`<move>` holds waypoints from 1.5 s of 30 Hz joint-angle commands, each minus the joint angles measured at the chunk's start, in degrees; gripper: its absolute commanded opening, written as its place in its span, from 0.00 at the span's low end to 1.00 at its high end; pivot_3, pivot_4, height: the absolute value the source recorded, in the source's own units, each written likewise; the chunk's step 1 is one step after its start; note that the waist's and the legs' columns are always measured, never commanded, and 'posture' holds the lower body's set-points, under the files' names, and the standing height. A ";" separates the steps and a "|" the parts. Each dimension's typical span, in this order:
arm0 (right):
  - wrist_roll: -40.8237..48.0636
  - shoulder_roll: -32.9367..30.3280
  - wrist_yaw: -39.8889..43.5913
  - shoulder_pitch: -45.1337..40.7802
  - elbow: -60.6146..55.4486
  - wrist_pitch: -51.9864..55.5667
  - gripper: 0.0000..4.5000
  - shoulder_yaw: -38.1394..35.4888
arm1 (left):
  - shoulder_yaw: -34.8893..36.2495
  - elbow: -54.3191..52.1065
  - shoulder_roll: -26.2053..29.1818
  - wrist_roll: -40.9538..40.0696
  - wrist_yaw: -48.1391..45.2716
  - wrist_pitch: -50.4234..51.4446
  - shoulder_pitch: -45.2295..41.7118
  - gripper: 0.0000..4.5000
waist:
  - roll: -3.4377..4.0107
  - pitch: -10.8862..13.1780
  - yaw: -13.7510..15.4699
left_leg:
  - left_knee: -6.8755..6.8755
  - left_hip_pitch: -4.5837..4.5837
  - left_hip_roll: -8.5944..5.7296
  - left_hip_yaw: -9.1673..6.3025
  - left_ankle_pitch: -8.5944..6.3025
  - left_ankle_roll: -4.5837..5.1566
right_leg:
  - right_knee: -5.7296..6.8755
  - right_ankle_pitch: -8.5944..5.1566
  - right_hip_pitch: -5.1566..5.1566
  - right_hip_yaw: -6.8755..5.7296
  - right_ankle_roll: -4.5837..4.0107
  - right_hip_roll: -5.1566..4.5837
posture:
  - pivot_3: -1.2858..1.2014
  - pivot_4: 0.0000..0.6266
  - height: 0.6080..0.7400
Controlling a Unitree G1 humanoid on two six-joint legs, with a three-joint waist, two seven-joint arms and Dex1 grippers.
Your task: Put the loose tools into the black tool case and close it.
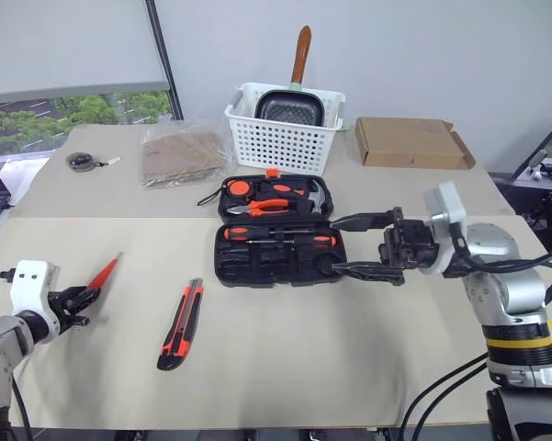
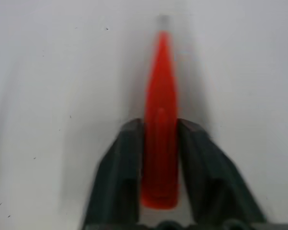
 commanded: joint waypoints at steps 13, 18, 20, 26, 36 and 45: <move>0.84 -2.10 -1.85 0.99 1.97 -2.14 0.87 -4.06 | -24.94 -8.29 1.20 -0.22 -26.24 -13.05 -26.53 0.10 | -0.11 0.02 0.61 | 0.05 -0.03 -0.13 0.15 0.24 0.25 | -0.02 0.03 0.09 -0.01 -0.02 0.35 | 0.52 0.24 0.70; 0.03 -3.40 -3.35 3.43 0.86 -3.03 0.87 -5.52 | -37.59 6.44 0.28 12.00 -34.23 -25.96 -37.98 0.10 | -0.11 0.02 0.15 | 0.02 -0.01 -0.11 0.19 0.32 0.38 | 0.00 0.01 0.07 0.03 0.00 0.49 | 0.52 0.24 0.70; 0.22 -3.98 -4.42 5.32 -0.77 -2.82 0.87 -6.73 | -41.57 12.98 -1.39 16.39 -35.64 -29.95 -42.65 0.10 | -0.12 0.02 -0.03 | 0.03 -0.02 -0.08 0.21 0.30 0.43 | -0.01 0.01 0.06 0.04 0.00 0.53 | 0.52 0.24 0.70; 1.33 -5.30 -7.69 10.07 -5.60 -1.82 0.87 -10.02 | -46.53 25.31 -6.32 22.72 -38.20 -36.37 -50.03 0.10 | -0.13 0.03 0.02 | 0.12 -0.12 -0.11 0.17 0.23 0.57 | -0.02 -0.01 0.05 0.07 0.04 0.53 | 0.52 0.24 0.70; 1.98 -6.52 -10.13 12.73 -8.66 -1.18 0.87 -12.21 | -47.80 36.03 -12.02 28.24 -37.47 -41.78 -54.98 0.10 | -0.16 0.05 0.00 | 0.17 -0.12 -0.12 0.13 0.20 0.63 | 0.00 -0.01 0.06 0.08 0.09 0.51 | 0.52 0.24 0.70; 2.22 -6.48 -9.89 12.94 -8.81 -1.42 0.87 -11.70 | -47.94 37.18 -13.28 29.91 -38.30 -41.92 -55.29 0.10 | -0.16 0.04 0.10 | 0.24 -0.10 -0.12 0.10 0.21 0.64 | 0.03 0.00 0.11 0.08 0.11 0.50 | 0.52 0.24 0.70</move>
